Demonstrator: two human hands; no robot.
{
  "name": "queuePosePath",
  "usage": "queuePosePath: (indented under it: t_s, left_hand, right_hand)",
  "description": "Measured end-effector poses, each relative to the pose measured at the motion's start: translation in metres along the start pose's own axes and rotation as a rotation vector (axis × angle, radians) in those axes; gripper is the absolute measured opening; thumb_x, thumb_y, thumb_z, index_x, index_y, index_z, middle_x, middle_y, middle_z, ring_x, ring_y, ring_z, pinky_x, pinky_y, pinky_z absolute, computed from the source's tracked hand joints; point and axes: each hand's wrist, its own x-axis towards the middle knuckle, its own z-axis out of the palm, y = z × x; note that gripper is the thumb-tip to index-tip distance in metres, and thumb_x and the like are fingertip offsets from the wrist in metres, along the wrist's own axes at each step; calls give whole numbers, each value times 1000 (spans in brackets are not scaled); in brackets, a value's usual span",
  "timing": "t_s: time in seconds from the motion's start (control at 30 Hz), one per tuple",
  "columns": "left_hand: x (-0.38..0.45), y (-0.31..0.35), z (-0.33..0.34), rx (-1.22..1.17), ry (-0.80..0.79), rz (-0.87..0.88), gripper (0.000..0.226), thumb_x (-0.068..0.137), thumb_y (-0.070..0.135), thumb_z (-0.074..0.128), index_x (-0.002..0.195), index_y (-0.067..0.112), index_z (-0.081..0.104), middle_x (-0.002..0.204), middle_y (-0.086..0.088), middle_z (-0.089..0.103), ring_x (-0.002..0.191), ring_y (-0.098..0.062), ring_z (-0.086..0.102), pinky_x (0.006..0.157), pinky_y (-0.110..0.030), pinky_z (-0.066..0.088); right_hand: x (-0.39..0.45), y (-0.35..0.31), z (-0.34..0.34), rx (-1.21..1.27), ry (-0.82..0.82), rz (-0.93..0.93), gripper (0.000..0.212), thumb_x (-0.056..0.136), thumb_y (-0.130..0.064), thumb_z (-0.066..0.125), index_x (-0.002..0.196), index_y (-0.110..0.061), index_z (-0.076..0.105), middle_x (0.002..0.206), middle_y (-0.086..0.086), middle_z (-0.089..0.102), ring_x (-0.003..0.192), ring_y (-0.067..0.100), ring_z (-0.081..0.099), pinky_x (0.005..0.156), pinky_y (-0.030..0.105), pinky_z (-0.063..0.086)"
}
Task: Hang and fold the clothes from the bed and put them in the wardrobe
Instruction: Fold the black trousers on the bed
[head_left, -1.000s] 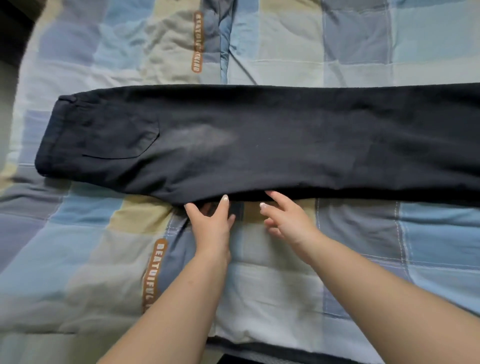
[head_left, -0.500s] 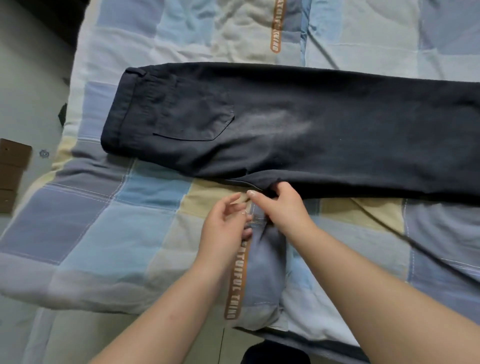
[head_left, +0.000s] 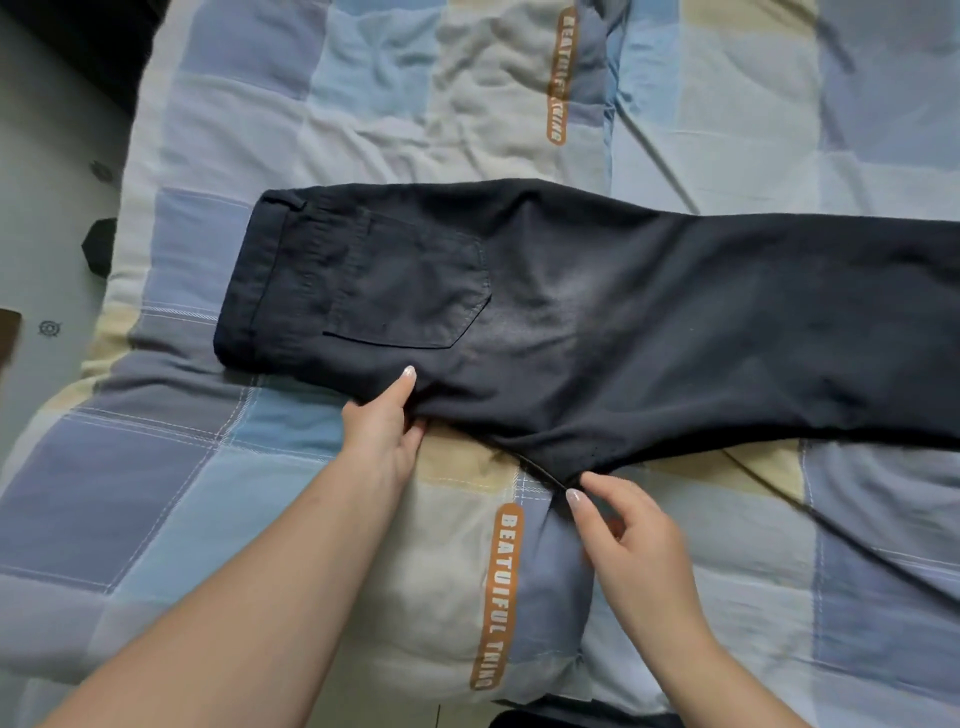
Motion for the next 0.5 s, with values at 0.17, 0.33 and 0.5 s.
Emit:
queuePosePath:
  t_s: [0.17, 0.33, 0.5]
  left_hand:
    - [9, 5, -3, -77, 68, 81, 34, 83, 9, 72, 112, 11, 54, 118, -6, 65, 98, -19, 67, 74, -39, 59]
    - [7, 7, -11, -140, 95, 168, 17, 87, 10, 69, 94, 14, 54, 112, -2, 65, 99, -15, 66, 89, -39, 55]
    - [25, 17, -18, -168, 93, 67, 32, 86, 3, 67, 116, 8, 57, 117, -9, 65, 101, -23, 65, 83, -44, 55]
  right_hand:
    - [33, -13, -3, 104, -46, 213, 29, 88, -33, 63, 63, -21, 56, 55, -9, 60, 51, 2, 52, 58, 25, 40]
    - [41, -11, -4, -230, -222, 273, 39, 90, -36, 56, 61, -10, 48, 56, 2, 55, 54, 14, 47, 55, 29, 36]
    - [50, -39, -26, -391, -303, 134, 42, 91, -43, 52, 58, -17, 55, 64, -4, 66, 54, 7, 52, 60, 26, 43]
